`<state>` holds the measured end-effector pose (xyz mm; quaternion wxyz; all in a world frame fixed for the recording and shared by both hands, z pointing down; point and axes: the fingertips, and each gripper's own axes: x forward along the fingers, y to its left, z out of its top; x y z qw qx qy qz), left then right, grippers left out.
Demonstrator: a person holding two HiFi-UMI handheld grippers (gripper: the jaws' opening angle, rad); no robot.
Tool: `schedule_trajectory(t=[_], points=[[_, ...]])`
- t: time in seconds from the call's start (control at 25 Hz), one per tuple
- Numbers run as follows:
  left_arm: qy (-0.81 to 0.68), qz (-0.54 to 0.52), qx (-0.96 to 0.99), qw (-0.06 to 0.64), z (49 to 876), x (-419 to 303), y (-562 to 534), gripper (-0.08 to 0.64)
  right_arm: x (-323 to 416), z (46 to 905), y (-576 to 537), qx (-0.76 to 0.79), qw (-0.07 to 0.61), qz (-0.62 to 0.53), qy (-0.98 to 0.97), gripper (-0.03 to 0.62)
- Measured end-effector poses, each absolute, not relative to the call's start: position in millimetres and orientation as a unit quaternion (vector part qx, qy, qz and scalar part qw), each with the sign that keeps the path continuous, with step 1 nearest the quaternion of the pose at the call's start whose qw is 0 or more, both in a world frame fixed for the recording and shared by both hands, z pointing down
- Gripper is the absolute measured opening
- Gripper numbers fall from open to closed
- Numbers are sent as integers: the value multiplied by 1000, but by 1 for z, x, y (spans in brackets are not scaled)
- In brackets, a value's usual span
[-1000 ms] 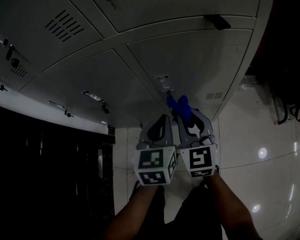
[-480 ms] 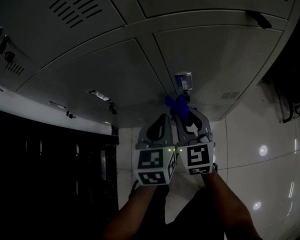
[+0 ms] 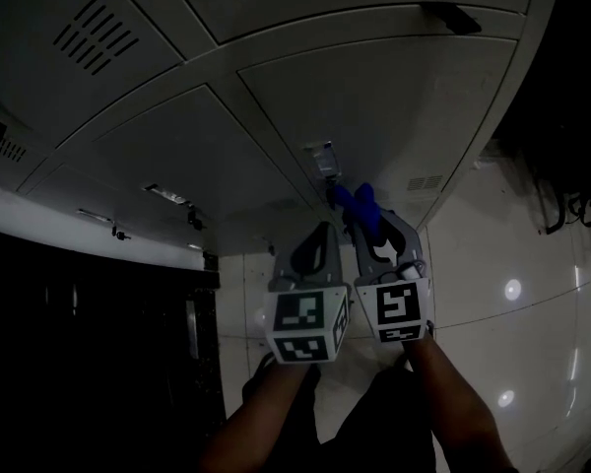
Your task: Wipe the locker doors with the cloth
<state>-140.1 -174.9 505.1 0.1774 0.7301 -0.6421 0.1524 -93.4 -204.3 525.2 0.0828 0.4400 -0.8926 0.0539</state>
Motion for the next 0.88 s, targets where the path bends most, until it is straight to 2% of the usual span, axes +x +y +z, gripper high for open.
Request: schedule_trajectory(t=[0.88], points=[[-629, 166, 739, 178, 515, -28, -201, 3, 59, 552, -261, 489, 108, 54, -864, 83]])
